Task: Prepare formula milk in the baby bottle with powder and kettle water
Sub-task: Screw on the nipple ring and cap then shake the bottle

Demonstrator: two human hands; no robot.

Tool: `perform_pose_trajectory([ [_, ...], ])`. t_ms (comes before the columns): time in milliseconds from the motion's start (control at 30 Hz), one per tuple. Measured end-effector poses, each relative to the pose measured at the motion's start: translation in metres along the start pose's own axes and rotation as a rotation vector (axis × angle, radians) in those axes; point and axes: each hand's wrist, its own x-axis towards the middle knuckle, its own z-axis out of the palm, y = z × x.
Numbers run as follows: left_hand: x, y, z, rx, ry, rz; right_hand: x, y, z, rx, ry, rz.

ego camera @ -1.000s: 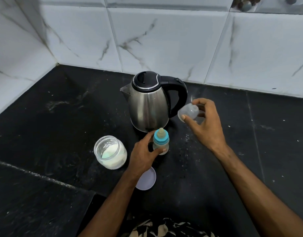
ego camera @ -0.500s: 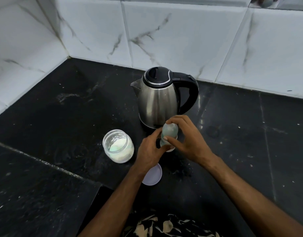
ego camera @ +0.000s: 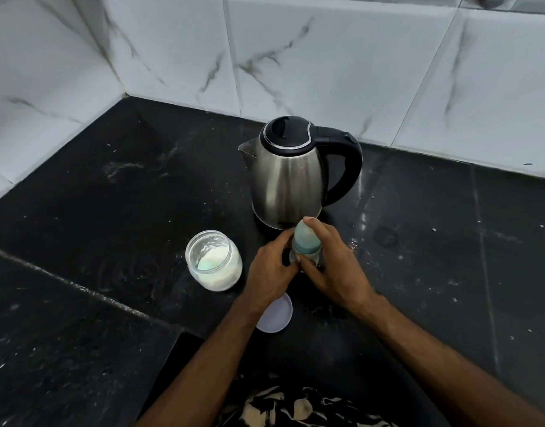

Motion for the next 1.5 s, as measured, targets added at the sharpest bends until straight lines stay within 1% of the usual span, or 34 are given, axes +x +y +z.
perform_pose_trajectory([
  [267, 0.002, -0.007, 0.002, 0.012, 0.014, -0.001, -0.002, 0.003, 0.01, -0.008, 0.053, 0.04],
  [500, 0.002, -0.006, 0.001, 0.018, 0.002, 0.007, -0.002, 0.011, 0.013, -0.015, 0.049, 0.028],
  [733, 0.004, -0.007, -0.003, 0.04, -0.036, 0.025, 0.0, 0.011, 0.008, 0.018, -0.004, 0.027],
  [867, 0.003, -0.011, -0.009, 0.037, -0.084, 0.085, 0.001, 0.013, 0.003, 0.034, -0.051, 0.015],
  [967, -0.001, -0.018, -0.011, 0.022, -0.082, 0.105, 0.004, 0.014, -0.004, 0.055, -0.093, 0.054],
  [1067, -0.006, -0.029, -0.01, 0.03, -0.044, 0.063, 0.01, 0.015, -0.012, 0.187, -0.043, 0.196],
  [1167, -0.011, -0.036, -0.01, 0.045, 0.004, 0.034, 0.017, 0.013, -0.025, 0.424, 0.056, 0.329],
  [1233, -0.016, -0.039, -0.009, 0.052, 0.021, 0.011, 0.022, 0.007, -0.034, 0.54, 0.096, 0.366],
  [1367, -0.025, -0.047, -0.009, 0.034, 0.037, -0.034, 0.028, -0.007, -0.046, 0.655, 0.172, 0.37],
  [1433, -0.027, -0.051, -0.008, 0.02, 0.039, -0.025, 0.027, -0.013, -0.047, 0.689, 0.149, 0.385],
  [1500, -0.028, -0.053, -0.007, -0.002, 0.045, -0.019, 0.024, -0.018, -0.047, 0.691, 0.052, 0.386],
])
